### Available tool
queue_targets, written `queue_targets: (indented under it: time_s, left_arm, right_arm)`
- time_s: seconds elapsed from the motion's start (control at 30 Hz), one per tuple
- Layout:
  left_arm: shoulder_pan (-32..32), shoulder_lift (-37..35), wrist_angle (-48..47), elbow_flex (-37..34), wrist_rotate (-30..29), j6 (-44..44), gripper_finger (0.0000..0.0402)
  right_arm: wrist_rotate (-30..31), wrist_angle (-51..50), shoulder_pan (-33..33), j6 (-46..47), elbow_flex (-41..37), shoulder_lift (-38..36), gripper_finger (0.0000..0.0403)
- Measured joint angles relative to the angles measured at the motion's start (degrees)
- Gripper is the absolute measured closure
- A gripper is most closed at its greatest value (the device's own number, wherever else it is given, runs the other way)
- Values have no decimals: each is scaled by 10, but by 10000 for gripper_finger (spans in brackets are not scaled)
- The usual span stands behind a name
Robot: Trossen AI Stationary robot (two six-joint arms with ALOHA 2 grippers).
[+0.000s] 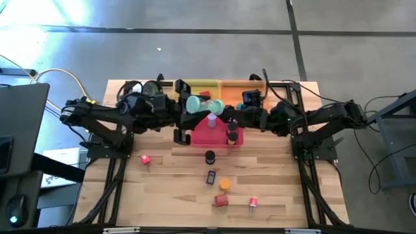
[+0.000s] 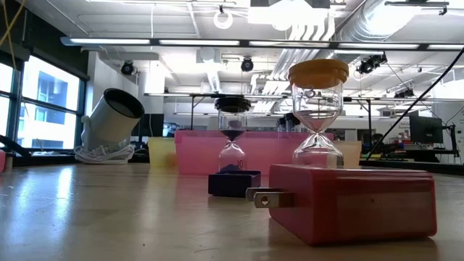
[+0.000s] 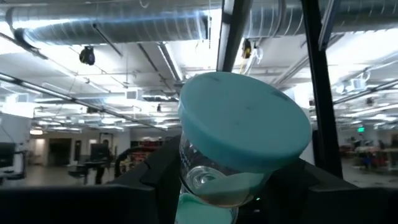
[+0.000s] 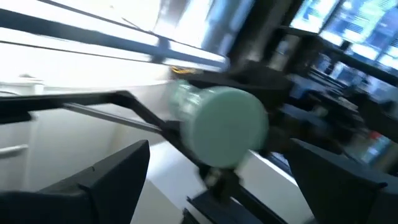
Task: Pick & Place Office items
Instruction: Put the blue hourglass into the red bin
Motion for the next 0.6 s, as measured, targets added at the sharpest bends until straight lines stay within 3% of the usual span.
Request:
queue_targets:
  time_s: [0.3, 0.6]
  left_arm:
    - [24, 4, 2, 0, 26, -34, 239]
    - [24, 5, -12, 0, 26, -41, 238]
  right_arm:
    - [-17, -2, -19, 14, 0, 1, 37]
    - [-84, -12, -38, 29, 0, 2, 37]
